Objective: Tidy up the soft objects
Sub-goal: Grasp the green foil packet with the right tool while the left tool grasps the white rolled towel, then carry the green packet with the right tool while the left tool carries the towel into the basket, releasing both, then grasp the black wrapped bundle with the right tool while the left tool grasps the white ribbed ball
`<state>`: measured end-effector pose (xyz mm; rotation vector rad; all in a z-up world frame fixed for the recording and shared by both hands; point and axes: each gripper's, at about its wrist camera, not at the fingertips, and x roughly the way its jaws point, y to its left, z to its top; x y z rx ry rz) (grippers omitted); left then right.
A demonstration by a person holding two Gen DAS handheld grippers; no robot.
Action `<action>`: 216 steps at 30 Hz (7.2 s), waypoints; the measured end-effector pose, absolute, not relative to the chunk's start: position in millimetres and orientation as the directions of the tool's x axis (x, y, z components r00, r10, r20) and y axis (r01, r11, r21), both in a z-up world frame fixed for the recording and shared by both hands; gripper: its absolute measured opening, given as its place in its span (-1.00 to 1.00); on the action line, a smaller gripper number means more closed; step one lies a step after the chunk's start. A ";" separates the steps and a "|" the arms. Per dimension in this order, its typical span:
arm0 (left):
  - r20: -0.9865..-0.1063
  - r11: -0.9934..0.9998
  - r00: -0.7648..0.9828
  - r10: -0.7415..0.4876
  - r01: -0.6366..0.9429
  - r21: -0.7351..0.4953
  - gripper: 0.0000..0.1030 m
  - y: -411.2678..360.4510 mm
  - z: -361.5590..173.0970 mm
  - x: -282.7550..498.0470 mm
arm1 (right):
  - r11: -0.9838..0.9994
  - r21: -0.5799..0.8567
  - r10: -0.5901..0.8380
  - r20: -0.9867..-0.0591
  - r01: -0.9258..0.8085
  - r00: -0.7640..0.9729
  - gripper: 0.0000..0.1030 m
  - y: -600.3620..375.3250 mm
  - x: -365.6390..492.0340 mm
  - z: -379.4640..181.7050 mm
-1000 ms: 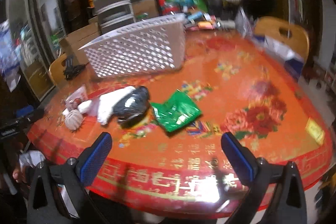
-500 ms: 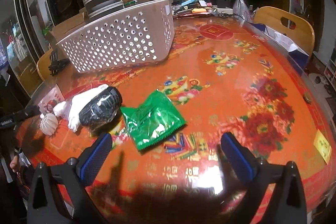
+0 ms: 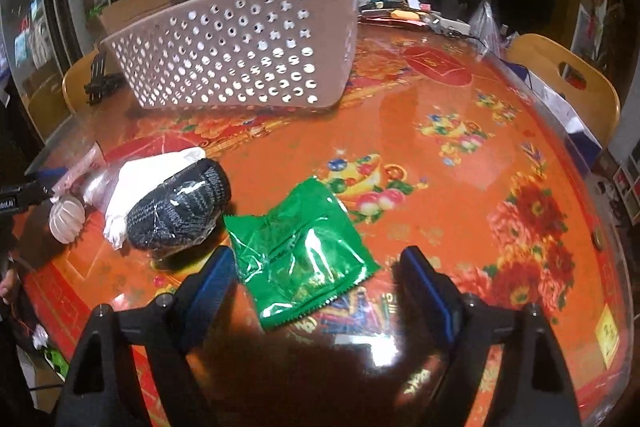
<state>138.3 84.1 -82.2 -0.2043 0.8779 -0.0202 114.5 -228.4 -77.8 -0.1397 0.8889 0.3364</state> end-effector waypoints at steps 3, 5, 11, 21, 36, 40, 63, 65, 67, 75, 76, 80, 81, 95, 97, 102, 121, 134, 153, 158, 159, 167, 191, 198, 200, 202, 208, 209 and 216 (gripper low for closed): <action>-0.766 0.988 0.640 -0.065 -0.069 -0.141 0.44 78.0 -83.4 139.8 | 0.933 0.004 0.229 -0.777 -0.360 0.586 0.43 -222.5 114.0 -78.0; -0.763 0.989 0.644 -0.065 -0.061 -0.135 0.38 75.5 -83.5 140.0 | 0.930 -0.014 0.220 -0.778 -0.367 0.589 0.37 -219.2 113.4 -78.6; -0.763 0.991 0.641 -0.081 -0.032 -0.132 -0.04 71.0 -81.2 140.1 | 0.922 -0.016 0.234 -0.773 -0.386 0.590 0.28 -217.0 112.0 -79.1; -0.773 0.990 0.625 -0.107 -0.007 -0.143 -0.38 67.4 -79.8 140.8 | 0.917 -0.015 0.243 -0.771 -0.398 0.589 0.22 -215.8 111.4 -78.8; -0.757 0.989 0.645 -0.099 -0.019 -0.145 -0.42 75.5 -77.7 130.6 | 0.912 -0.007 0.260 -0.762 -0.410 0.593 0.04 -214.5 108.1 -78.5; -0.747 0.988 0.658 -0.097 -0.025 -0.150 -0.42 79.1 -73.6 126.0 | 0.914 0.019 0.279 -0.755 -0.405 0.594 -0.01 -217.6 107.9 -77.1; -0.691 0.984 0.717 -0.091 -0.043 -0.173 -0.42 92.8 -47.9 111.3 | 0.913 0.042 0.313 -0.710 -0.406 0.630 -0.22 -222.1 102.9 -45.8; -0.683 0.984 0.725 -0.093 -0.038 -0.174 -0.42 92.3 -42.2 110.6 | 0.913 0.047 0.320 -0.700 -0.406 0.638 -0.22 -223.1 104.4 -38.6; -0.673 0.985 0.734 -0.093 -0.032 -0.171 -0.42 90.5 -34.8 110.3 | 0.911 0.055 0.330 -0.691 -0.409 0.643 -0.22 -223.4 107.0 -31.3; -0.623 0.991 0.777 -0.090 0.006 -0.136 -0.42 78.9 7.7 117.5 | 0.907 0.020 0.338 -0.631 -0.422 0.698 -0.22 -217.1 116.3 14.3; -0.616 0.991 0.783 -0.090 0.011 -0.131 -0.42 78.6 14.3 119.2 | 0.906 0.014 0.338 -0.625 -0.422 0.704 -0.22 -216.7 118.4 20.0; -0.587 0.993 0.805 -0.086 0.024 -0.113 -0.42 80.6 43.9 129.8 | 0.903 -0.001 0.344 -0.595 -0.429 0.726 -0.22 -216.7 128.0 45.3; -0.579 0.994 0.811 -0.087 0.029 -0.109 -0.42 80.8 51.6 133.2 | 0.902 0.000 0.348 -0.589 -0.431 0.729 -0.22 -216.8 130.6 50.4; -0.621 0.995 0.779 -0.087 0.041 -0.088 -0.42 87.9 116.5 288.4 | 0.868 0.026 0.403 -0.618 -0.495 0.675 -0.22 -174.1 241.5 86.4; -0.638 0.995 0.765 -0.090 0.037 -0.096 -0.42 86.6 111.8 311.6 | 0.870 0.039 0.401 -0.637 -0.492 0.658 -0.22 -166.4 260.5 80.1; -0.682 0.994 0.725 -0.100 0.041 -0.102 -0.42 82.5 92.3 353.8 | 0.874 0.015 0.367 -0.676 -0.485 0.640 -0.22 -153.1 296.5 60.4; -0.803 0.997 0.592 -0.070 0.011 -0.079 -0.42 76.7 22.9 411.5 | 0.861 -0.010 0.309 -0.783 -0.508 0.540 -0.21 -130.1 347.9 12.7; -0.741 0.995 0.665 -0.094 0.033 -0.097 0.80 73.4 45.4 383.0 | 0.869 0.010 0.334 -0.749 -0.495 0.572 0.58 -135.6 337.1 21.6; -0.702 0.997 0.712 -0.008 -0.049 -0.061 0.99 84.7 65.8 294.9 | 0.892 0.025 0.339 -0.698 -0.452 0.631 1.00 -165.9 283.7 52.1; -0.707 0.996 0.708 -0.004 -0.062 -0.067 0.99 92.3 60.2 257.9 | 0.898 0.039 0.341 -0.692 -0.439 0.636 1.00 -178.5 260.7 53.0; -0.707 0.996 0.707 -0.006 -0.058 -0.067 0.99 92.2 59.1 251.0 | 0.901 0.038 0.336 -0.692 -0.433 0.638 1.00 -181.1 257.3 52.3; -0.702 0.998 0.712 -0.021 -0.023 -0.052 0.99 80.7 36.9 176.8 | 0.905 0.058 0.332 -0.716 -0.422 0.614 1.00 -206.0 200.5 29.2; -0.712 0.993 0.695 -0.103 0.115 -0.031 0.93 3.4 -56.9 79.5 | 0.866 0.155 0.428 -0.722 -0.476 0.544 0.74 -205.7 90.3 -50.1; -0.717 0.991 0.686 -0.124 0.124 -0.053 0.56 6.4 -64.6 83.3 | 0.847 0.163 0.447 -0.734 -0.506 0.511 0.69 -184.0 97.4 -59.2; -0.717 0.990 0.684 -0.130 0.131 -0.055 0.47 6.6 -66.6 83.9 | 0.843 0.165 0.451 -0.737 -0.512 0.504 0.66 -179.1 100.9 -61.2; -0.714 0.989 0.687 -0.137 0.137 -0.057 0.38 6.3 -67.5 83.5 | 0.837 0.170 0.457 -0.739 -0.520 0.495 0.59 -174.8 103.6 -62.7; -0.708 0.987 0.693 -0.137 0.153 -0.041 0.07 2.9 -68.4 81.9 | 0.832 0.173 0.458 -0.750 -0.526 0.477 0.36 -167.0 110.8 -67.8; -0.706 0.987 0.695 -0.137 0.157 -0.037 0.01 2.7 -68.3 81.1 | 0.831 0.177 0.460 -0.751 -0.527 0.474 0.31 -165.4 111.7 -68.7; -0.695 0.983 0.702 -0.156 0.176 -0.044 -0.21 4.3 -68.5 76.3 | 0.829 0.178 0.462 -0.752 -0.530 0.470 0.13 -165.3 110.0 -70.5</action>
